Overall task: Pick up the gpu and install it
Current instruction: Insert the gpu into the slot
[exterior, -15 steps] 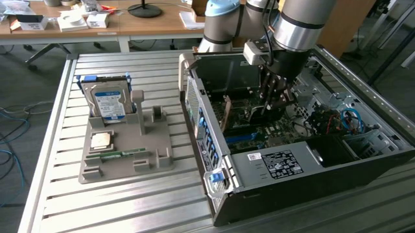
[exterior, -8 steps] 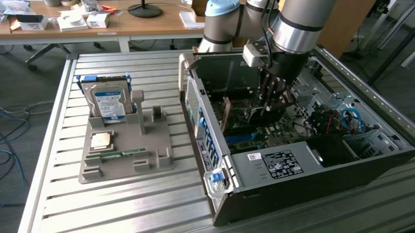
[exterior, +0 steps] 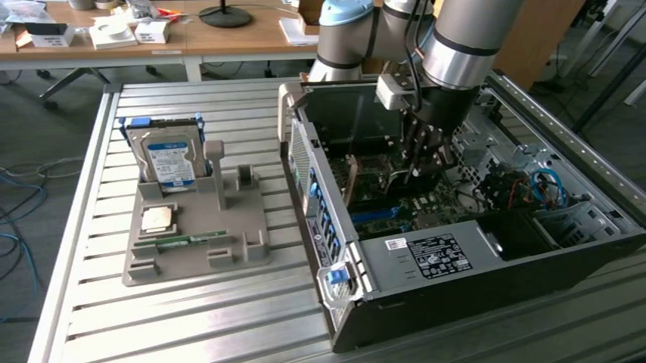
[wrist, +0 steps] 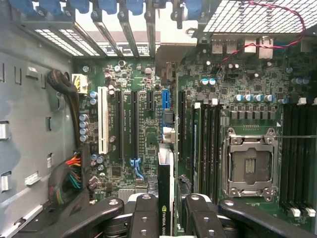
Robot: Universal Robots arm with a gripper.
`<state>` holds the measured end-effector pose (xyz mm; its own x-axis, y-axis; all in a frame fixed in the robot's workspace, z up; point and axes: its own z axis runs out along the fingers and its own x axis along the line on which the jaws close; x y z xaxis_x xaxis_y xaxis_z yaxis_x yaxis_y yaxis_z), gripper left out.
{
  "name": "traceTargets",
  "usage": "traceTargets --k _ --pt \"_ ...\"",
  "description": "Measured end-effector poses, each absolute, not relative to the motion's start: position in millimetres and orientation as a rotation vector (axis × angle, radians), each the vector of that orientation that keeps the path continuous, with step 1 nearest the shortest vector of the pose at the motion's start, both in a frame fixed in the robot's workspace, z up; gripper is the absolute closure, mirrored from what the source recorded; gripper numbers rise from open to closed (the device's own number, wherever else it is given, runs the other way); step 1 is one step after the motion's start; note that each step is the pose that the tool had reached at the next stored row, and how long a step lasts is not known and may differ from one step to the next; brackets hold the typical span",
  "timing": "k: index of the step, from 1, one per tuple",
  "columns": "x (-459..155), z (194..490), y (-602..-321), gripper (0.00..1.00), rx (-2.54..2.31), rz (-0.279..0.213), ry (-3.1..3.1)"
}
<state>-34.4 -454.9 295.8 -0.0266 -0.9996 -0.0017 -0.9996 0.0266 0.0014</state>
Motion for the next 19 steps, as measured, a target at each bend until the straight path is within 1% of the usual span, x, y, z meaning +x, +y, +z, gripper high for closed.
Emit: traceTargets --k 19 --pt "-38 282 -455 0.74 -2.191 0.003 2.251"
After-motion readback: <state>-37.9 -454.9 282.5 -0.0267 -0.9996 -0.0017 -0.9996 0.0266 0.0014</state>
